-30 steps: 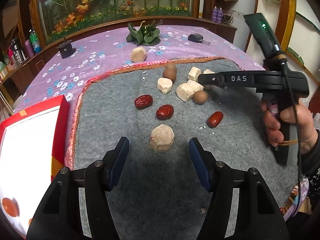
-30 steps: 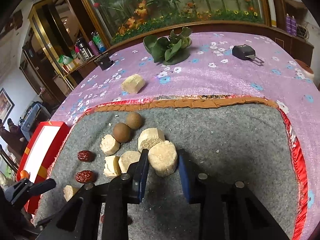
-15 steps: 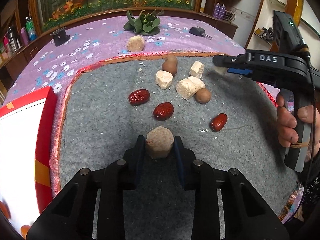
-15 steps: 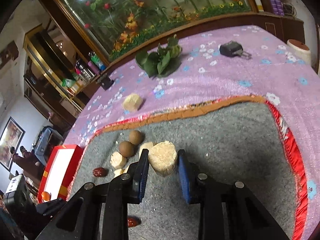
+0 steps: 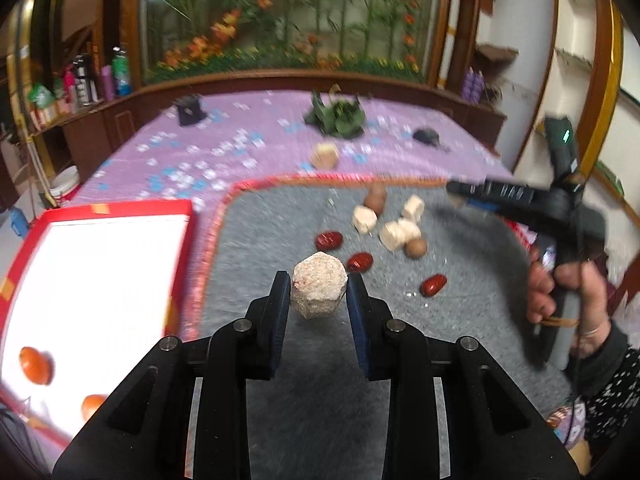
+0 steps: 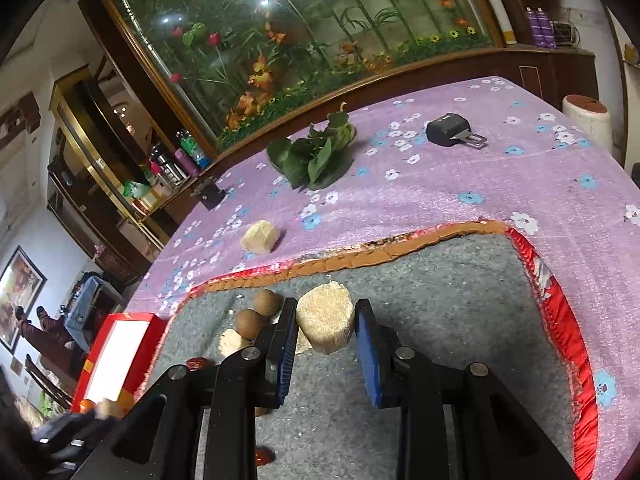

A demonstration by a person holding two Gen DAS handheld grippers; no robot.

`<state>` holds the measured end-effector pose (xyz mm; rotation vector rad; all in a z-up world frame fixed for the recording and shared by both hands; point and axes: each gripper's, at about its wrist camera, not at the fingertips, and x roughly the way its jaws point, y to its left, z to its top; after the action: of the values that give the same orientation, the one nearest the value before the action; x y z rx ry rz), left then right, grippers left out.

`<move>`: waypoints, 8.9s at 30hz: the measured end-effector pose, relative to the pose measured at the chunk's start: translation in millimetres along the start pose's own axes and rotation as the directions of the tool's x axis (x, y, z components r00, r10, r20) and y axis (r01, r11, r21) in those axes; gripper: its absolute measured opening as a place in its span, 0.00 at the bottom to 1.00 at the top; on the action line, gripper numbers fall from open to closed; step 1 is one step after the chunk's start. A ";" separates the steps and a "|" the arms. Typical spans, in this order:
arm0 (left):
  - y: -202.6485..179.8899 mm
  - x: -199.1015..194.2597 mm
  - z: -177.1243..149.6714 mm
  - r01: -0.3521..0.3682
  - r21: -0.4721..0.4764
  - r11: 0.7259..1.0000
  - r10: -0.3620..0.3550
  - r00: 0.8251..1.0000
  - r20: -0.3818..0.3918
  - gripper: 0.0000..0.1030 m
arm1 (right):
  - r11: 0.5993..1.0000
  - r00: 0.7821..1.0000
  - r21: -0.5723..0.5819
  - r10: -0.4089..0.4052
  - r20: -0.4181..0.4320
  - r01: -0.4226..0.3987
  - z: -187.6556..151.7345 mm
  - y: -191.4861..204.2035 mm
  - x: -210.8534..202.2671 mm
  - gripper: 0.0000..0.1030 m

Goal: Organize fruits

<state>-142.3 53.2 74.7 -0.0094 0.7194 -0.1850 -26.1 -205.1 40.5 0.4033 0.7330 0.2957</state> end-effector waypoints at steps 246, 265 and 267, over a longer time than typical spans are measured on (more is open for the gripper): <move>10.1 38.2 18.9 -0.205 0.126 0.971 0.211 0.977 -0.039 0.48 | 0.957 0.975 -0.289 -0.059 -0.215 -0.005 -47.6 64.5 7.2 0.45; -22.2 99.0 39.8 -0.027 0.336 0.942 0.079 0.987 -0.141 0.48 | 0.997 0.983 0.066 0.038 -0.177 -0.027 -16.1 -2.7 14.8 0.20; -27.8 105.6 39.6 0.018 0.363 0.932 0.045 0.985 -0.165 0.48 | 0.996 0.985 0.081 0.036 -0.171 -0.023 -15.1 -3.6 12.7 0.20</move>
<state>-43.1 5.5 37.4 0.3704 0.8475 -0.3070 -27.2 -199.5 21.3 0.4674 0.9108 0.3331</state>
